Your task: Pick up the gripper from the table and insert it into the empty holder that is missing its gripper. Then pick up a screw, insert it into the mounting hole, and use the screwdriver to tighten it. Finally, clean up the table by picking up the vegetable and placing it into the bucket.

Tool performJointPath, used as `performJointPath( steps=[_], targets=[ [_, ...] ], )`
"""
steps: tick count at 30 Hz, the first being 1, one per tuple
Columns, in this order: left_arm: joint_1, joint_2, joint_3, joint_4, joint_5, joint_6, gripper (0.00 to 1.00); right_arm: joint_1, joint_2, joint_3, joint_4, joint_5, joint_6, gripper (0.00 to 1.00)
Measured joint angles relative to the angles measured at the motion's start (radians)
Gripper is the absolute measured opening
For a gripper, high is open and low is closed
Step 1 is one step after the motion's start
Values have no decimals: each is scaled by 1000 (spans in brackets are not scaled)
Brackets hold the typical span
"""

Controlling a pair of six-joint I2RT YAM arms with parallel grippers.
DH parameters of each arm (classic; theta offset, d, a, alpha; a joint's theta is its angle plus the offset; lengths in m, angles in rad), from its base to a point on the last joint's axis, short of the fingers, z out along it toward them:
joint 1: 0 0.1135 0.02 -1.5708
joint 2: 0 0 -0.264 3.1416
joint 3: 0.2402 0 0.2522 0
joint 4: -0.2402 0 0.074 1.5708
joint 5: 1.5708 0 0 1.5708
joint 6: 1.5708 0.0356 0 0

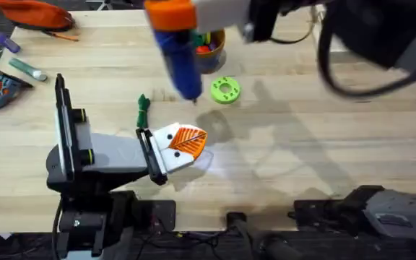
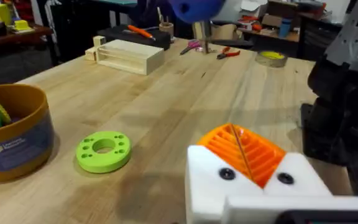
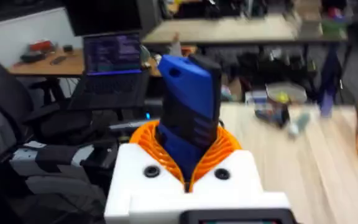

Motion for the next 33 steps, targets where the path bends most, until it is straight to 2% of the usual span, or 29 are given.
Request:
performJointPath(
  steps=[5,12,23,30,33],
  targets=[
    [0,0,0,0,0,0,6,-116,0,109,-409,55,-148,23],
    [0,0,0,0,0,0,6,-222,0,205,-800,341,-448,23],
    [0,0,0,0,0,0,6,-253,14,254,-1109,795,-849,23],
    [0,0,0,0,0,0,6,-276,139,257,-1282,1012,-1097,23],
    [0,0,0,0,0,0,6,-286,181,257,-1309,1069,-1197,23]
  ],
)
